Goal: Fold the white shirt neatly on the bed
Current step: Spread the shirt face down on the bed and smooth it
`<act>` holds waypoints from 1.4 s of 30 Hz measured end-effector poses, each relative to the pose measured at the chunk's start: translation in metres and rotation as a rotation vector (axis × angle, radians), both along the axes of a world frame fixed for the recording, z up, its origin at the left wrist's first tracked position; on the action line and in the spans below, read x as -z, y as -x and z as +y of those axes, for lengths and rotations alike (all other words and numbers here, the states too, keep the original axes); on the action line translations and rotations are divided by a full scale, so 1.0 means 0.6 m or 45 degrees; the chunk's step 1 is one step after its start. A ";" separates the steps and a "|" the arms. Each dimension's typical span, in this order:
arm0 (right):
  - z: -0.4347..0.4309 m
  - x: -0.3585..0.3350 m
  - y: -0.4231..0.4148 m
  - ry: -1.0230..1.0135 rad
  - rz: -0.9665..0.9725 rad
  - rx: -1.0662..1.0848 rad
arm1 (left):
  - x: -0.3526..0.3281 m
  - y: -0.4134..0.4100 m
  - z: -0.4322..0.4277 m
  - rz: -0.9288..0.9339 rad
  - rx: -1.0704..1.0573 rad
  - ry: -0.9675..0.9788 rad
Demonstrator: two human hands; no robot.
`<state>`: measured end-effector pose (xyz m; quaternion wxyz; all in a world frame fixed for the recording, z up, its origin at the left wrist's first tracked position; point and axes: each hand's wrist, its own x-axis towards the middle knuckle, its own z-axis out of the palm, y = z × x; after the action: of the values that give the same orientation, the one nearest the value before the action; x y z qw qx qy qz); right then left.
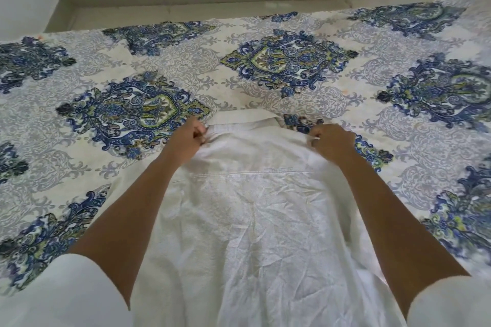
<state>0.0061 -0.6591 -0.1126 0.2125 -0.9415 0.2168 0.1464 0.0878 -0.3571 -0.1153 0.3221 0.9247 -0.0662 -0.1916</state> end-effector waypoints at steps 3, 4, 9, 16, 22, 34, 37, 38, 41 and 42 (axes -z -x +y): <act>-0.011 -0.003 0.027 0.059 -0.152 0.173 | -0.004 0.005 -0.008 -0.112 -0.034 -0.089; -0.013 -0.002 0.033 0.051 -0.172 0.178 | -0.005 0.007 -0.015 -0.201 0.001 -0.203; -0.033 -0.020 0.062 -0.263 -0.153 0.290 | -0.011 0.047 -0.061 -0.710 0.060 -0.513; -0.105 -0.061 0.118 -0.845 0.110 0.688 | -0.029 0.074 -0.228 -0.838 0.672 -0.265; -0.134 -0.058 0.228 -0.656 0.319 0.505 | -0.021 0.100 -0.336 -0.280 0.737 -0.411; -0.123 -0.033 0.373 -0.256 0.025 0.801 | -0.034 0.104 -0.362 0.141 0.146 0.119; -0.155 -0.039 0.355 0.416 -0.319 0.709 | -0.045 0.106 -0.367 0.199 0.051 0.264; -0.163 -0.038 0.347 0.533 -0.361 0.649 | -0.045 0.110 -0.368 0.180 0.074 0.255; -0.163 -0.038 0.341 0.524 -0.296 0.577 | -0.040 0.137 -0.360 0.139 0.242 0.153; -0.158 -0.038 0.347 0.500 -0.332 0.567 | -0.036 0.156 -0.354 0.088 0.295 0.147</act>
<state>-0.2021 -0.7537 -0.0897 0.0797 -0.9047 0.4126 -0.0701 -0.0061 -0.5697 -0.0938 0.3526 0.8837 -0.1724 -0.2550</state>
